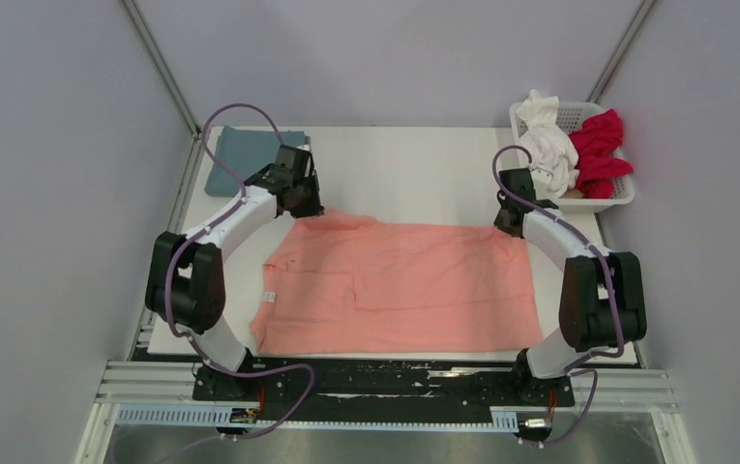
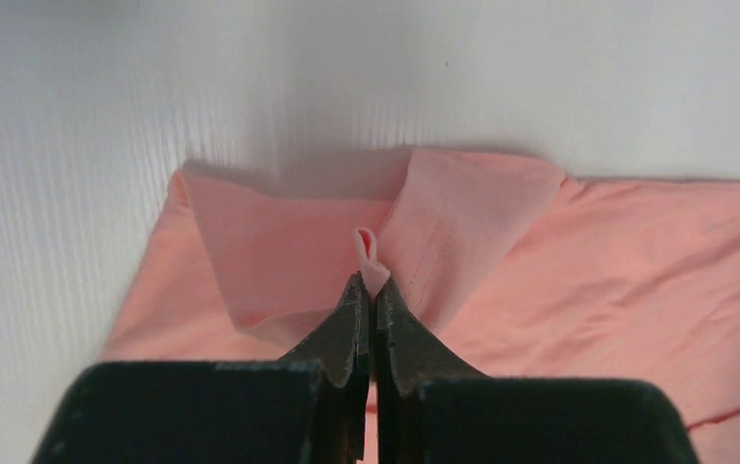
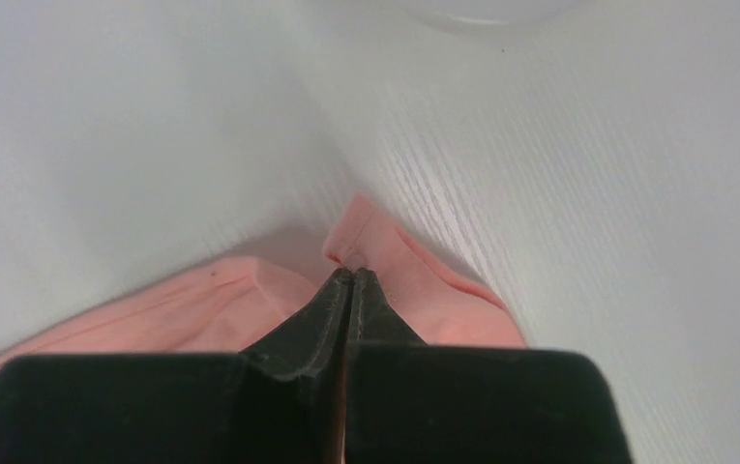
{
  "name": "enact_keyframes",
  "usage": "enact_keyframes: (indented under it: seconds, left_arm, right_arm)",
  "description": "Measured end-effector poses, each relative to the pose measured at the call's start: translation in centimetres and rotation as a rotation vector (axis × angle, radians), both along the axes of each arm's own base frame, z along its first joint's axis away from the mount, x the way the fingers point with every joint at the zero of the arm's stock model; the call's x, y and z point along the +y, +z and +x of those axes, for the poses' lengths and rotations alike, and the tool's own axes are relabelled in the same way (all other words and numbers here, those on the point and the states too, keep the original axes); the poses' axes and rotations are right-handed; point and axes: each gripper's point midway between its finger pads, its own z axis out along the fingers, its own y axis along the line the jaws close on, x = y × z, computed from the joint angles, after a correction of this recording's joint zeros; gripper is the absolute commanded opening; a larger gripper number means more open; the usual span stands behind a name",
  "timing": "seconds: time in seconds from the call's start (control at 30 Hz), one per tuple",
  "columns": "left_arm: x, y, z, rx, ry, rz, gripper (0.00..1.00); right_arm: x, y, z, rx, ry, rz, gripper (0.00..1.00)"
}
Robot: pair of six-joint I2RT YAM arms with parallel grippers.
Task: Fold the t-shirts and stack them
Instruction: Fold the other side of the tshirt into a rectangle
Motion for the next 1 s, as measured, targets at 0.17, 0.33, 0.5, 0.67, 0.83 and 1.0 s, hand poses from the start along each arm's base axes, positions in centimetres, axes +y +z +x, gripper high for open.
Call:
enact_keyframes:
  seconds: [0.17,0.33,0.5,0.67,0.83,1.0]
  left_arm:
    - [-0.5,0.2,-4.6,0.002,-0.022,-0.021,0.0]
    - [-1.1,1.2,-8.7,-0.023,-0.053,-0.025,0.0]
    - [-0.1,2.2,-11.9,-0.054,-0.045,-0.014,0.0]
    - [2.0,2.4,-15.0,-0.059,-0.018,0.001,0.0]
    - [3.2,2.2,-17.3,-0.057,-0.009,-0.006,0.0]
    - [3.8,2.1,-18.9,-0.039,0.02,-0.023,0.0]
  right_arm:
    - [0.7,1.2,-1.7,-0.035,0.028,0.025,0.0]
    - [0.9,1.8,-3.4,-0.047,0.035,0.037,0.0]
    - [0.7,2.2,-5.0,-0.039,0.035,0.036,0.0]
    - [0.1,2.1,-6.9,-0.007,0.017,0.021,0.0]
    - [-0.8,2.2,-8.8,0.041,-0.024,-0.014,0.0]
    - [-1.4,2.7,-10.1,0.055,-0.059,-0.029,0.0]
